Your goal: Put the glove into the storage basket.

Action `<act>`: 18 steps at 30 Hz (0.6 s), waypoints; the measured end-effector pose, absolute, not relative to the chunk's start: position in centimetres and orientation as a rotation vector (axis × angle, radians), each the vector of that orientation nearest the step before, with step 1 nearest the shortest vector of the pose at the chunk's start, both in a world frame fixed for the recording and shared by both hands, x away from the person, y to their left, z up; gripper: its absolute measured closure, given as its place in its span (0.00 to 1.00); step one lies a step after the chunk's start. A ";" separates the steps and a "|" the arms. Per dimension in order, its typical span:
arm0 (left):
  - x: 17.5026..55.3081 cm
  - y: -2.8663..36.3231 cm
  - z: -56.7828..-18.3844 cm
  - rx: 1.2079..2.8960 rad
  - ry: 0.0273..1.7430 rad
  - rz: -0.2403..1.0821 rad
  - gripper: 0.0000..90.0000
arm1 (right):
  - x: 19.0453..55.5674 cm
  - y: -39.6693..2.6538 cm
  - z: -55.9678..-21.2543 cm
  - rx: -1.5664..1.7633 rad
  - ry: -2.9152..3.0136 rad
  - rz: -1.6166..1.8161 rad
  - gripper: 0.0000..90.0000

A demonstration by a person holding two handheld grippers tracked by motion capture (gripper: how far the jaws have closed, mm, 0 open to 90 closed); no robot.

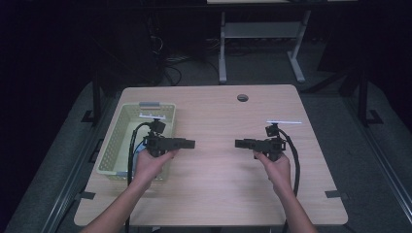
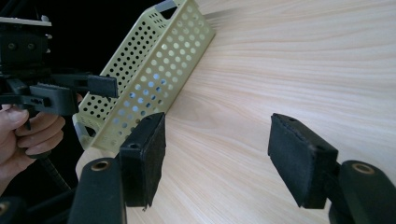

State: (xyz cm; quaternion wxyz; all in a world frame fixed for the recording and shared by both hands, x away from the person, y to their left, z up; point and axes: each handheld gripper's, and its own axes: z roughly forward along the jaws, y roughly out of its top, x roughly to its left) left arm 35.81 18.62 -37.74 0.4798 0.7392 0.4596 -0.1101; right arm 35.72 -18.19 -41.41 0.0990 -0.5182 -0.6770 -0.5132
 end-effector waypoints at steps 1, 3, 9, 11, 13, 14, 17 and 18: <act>35.7 18.4 -37.8 1.800 1.121 -0.272 0.37 | 35.7 -18.4 -41.4 -1.536 -2.000 -1.517 0.40; 35.7 18.1 -37.8 1.809 1.111 -0.280 0.36 | 35.5 -18.7 -41.5 -1.542 -1.992 -1.520 0.40; 35.3 17.2 -38.0 1.818 1.094 -0.277 0.35 | 35.3 -19.8 -41.7 -1.560 -1.993 -1.520 0.39; 35.2 16.9 -38.2 1.823 1.086 -0.280 0.35 | 35.2 -20.1 -41.7 -1.564 -1.987 -1.518 0.39; 35.1 16.6 -38.4 1.831 1.079 -0.280 0.35 | 35.1 -20.4 -41.8 -1.564 -1.990 -1.521 0.39; 35.0 16.5 -38.5 1.831 1.081 -0.288 0.35 | 35.0 -20.5 -41.8 -1.566 -1.988 -1.516 0.39; 34.9 16.0 -38.8 1.828 1.070 -0.296 0.34 | 34.7 -21.0 -42.1 -1.576 -1.984 -1.516 0.38; 34.9 15.9 -38.9 1.832 1.069 -0.296 0.34 | 34.6 -21.2 -42.1 -1.579 -1.985 -1.515 0.38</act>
